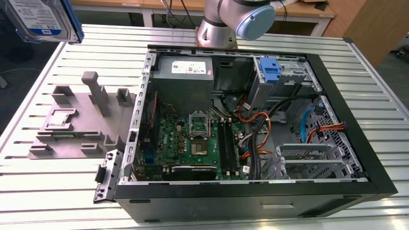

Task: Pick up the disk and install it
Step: 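Pick up the disk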

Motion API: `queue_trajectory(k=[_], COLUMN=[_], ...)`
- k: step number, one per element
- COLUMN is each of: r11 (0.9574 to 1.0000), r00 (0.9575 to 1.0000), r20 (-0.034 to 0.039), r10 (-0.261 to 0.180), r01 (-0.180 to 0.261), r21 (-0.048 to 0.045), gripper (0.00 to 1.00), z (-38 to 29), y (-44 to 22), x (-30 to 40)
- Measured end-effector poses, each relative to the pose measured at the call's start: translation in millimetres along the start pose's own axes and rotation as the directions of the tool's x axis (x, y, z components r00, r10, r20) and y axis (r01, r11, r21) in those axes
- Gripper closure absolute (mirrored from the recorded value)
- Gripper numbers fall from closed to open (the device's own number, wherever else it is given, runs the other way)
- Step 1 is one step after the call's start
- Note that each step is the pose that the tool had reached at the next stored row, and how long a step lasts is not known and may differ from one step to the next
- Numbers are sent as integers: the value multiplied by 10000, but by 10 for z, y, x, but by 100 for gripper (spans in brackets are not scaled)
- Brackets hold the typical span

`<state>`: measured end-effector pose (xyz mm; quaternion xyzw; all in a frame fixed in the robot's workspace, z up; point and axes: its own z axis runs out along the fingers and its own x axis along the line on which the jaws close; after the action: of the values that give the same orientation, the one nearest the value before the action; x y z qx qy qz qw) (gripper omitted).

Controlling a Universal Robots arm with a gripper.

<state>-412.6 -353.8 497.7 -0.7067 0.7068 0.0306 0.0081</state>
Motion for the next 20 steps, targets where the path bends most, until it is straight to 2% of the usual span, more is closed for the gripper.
queue_trajectory(k=[5, 14, 20], r11=[10000, 10000, 10000], r00=[10000, 10000, 10000], r20=[0, -1, -10], r10=[-1, -1, -1], r01=[1, 1, 1], r21=[-1, -1, 0], gripper=[64, 64, 64], z=[-2, -10, -13], y=[-9, -11, -25], x=[40, 207, 280])
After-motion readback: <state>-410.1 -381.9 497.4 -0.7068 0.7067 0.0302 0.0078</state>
